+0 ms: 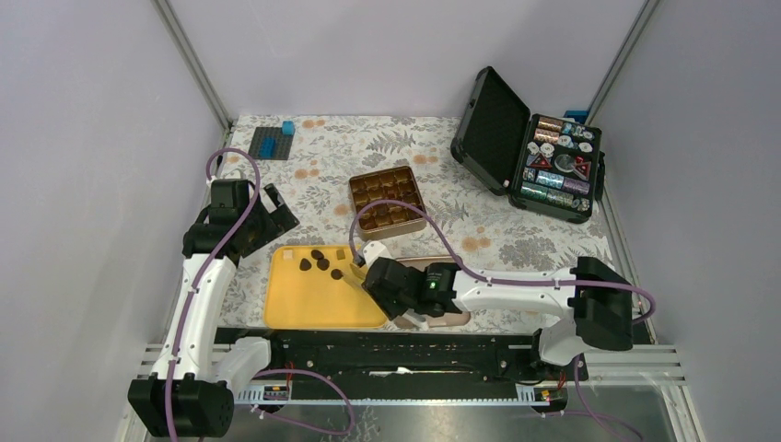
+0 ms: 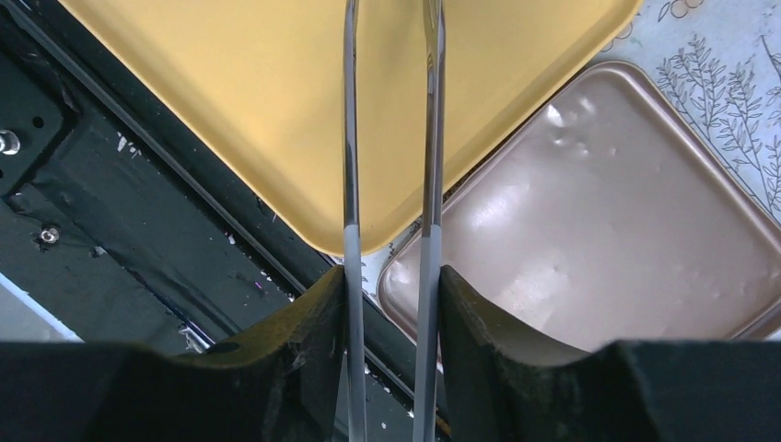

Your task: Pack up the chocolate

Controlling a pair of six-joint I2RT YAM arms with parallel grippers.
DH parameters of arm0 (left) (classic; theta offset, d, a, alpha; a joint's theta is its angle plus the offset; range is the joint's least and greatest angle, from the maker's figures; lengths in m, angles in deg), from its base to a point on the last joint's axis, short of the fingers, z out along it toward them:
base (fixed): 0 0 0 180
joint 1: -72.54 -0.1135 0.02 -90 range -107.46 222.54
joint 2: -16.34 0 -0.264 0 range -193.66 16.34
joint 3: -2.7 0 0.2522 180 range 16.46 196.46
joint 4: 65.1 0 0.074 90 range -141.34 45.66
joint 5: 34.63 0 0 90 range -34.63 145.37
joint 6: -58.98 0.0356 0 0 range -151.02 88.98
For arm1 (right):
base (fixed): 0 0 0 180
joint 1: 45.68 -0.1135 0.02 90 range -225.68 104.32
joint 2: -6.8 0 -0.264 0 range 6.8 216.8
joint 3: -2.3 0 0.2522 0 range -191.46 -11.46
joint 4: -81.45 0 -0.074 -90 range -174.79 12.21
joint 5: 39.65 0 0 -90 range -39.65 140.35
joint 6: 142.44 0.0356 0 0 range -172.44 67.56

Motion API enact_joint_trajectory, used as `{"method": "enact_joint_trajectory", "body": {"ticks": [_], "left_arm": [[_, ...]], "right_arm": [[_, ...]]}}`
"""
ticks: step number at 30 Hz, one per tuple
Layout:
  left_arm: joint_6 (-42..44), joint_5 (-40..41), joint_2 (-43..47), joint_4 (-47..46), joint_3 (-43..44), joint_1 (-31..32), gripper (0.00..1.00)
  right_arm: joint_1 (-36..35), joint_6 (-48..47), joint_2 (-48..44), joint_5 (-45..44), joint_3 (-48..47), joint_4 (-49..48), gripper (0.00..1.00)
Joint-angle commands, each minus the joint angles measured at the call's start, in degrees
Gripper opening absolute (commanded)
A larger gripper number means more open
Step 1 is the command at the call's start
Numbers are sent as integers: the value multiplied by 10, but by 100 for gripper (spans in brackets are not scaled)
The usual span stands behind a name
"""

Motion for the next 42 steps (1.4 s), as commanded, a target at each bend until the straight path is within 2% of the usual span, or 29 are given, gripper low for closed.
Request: {"method": "enact_joint_trajectory", "body": {"ticks": [1,11,21,23,28,31,42], "left_arm": [[2,8,11,-10,14,-2,99],[3,8,7,-11,19,-3,99],[4,6,7,-10,22,-2,99],[6,5,9,-10,22,-2,99],[5,3,7,-11,21,-2,99],[5,4,7,-11,20,-2,99],[5,5,9,-11,19,-2,99]], "right_arm": [[-12,-9,18,-27,-32,-22,46],[-28,-35,60,-46,-67,-25,50],[-29,-45,96,-52,-99,-25,49],[-29,-43,92,-56,-98,-24,47],[-29,-43,81,-68,-94,-20,32],[-28,-42,65,-81,-95,-16,27],[-16,-56,-22,-90,-96,-2,24]]}}
